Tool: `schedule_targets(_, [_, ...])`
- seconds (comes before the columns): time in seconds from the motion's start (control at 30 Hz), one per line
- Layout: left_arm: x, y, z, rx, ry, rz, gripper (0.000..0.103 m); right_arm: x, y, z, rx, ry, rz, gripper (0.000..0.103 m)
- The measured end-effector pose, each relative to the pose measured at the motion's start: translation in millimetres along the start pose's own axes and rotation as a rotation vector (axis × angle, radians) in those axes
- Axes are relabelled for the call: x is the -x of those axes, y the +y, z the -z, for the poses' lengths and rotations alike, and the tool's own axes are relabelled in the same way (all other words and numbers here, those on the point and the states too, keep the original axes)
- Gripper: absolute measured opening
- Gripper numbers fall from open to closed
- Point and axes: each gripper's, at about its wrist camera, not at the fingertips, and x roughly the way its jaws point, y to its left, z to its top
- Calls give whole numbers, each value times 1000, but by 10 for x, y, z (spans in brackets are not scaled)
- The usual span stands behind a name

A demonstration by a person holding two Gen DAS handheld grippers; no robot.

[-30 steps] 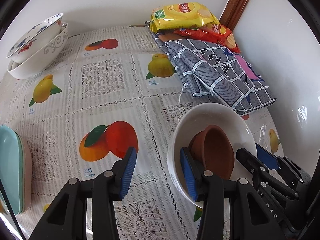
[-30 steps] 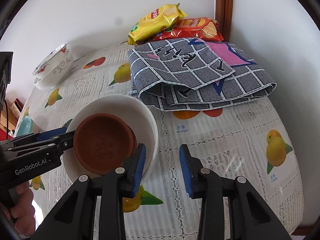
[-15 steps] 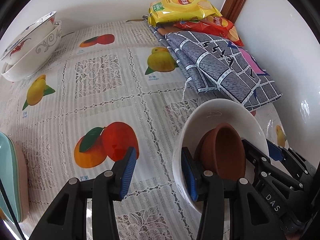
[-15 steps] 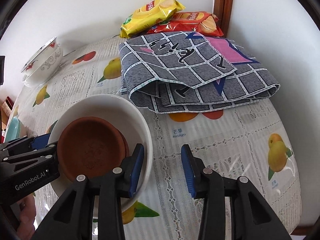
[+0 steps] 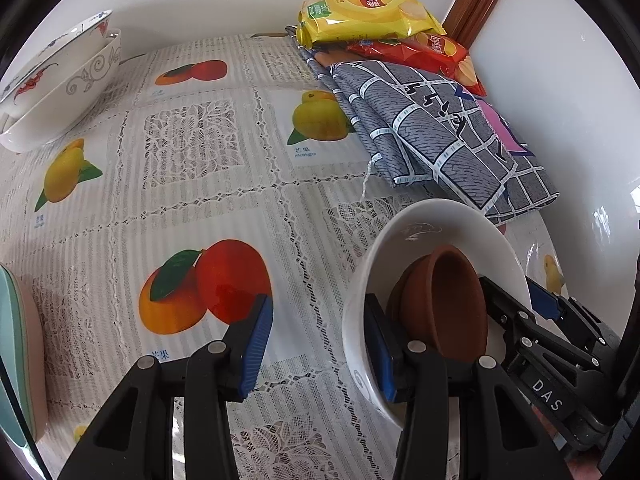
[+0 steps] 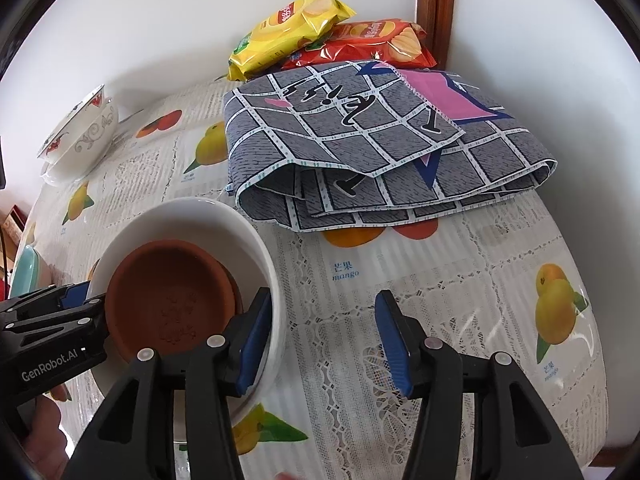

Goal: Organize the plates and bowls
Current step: 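Close both tools on the rim of the white bowl, then lift the white bowl with both tools and carry it toward the teal plate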

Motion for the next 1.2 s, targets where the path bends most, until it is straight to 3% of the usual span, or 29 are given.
schedule_targets(0.2, [3, 5, 8, 20, -17, 16, 39, 5, -6, 28, -14, -11, -12, 51])
schedule_targets(0.33, [11, -20, 14, 27, -16, 54, 24, 15, 27, 35, -13, -15, -27, 39])
schedule_targets(0.47, [28, -100, 23, 2, -29, 49, 12, 31, 111, 48, 8, -31, -49, 20])
schedule_targets(0.57, [35, -133, 27, -13, -36, 35, 11, 36, 164, 59, 6, -42, -50, 10])
schedule_targets(0.73, [31, -98, 24, 5, -32, 53, 11, 33, 195, 65, -5, -47, -37, 10])
schedule_targets(1.2, [36, -133, 37, -2, -44, 16, 10, 36, 154, 65, -45, -46, -42, 9])
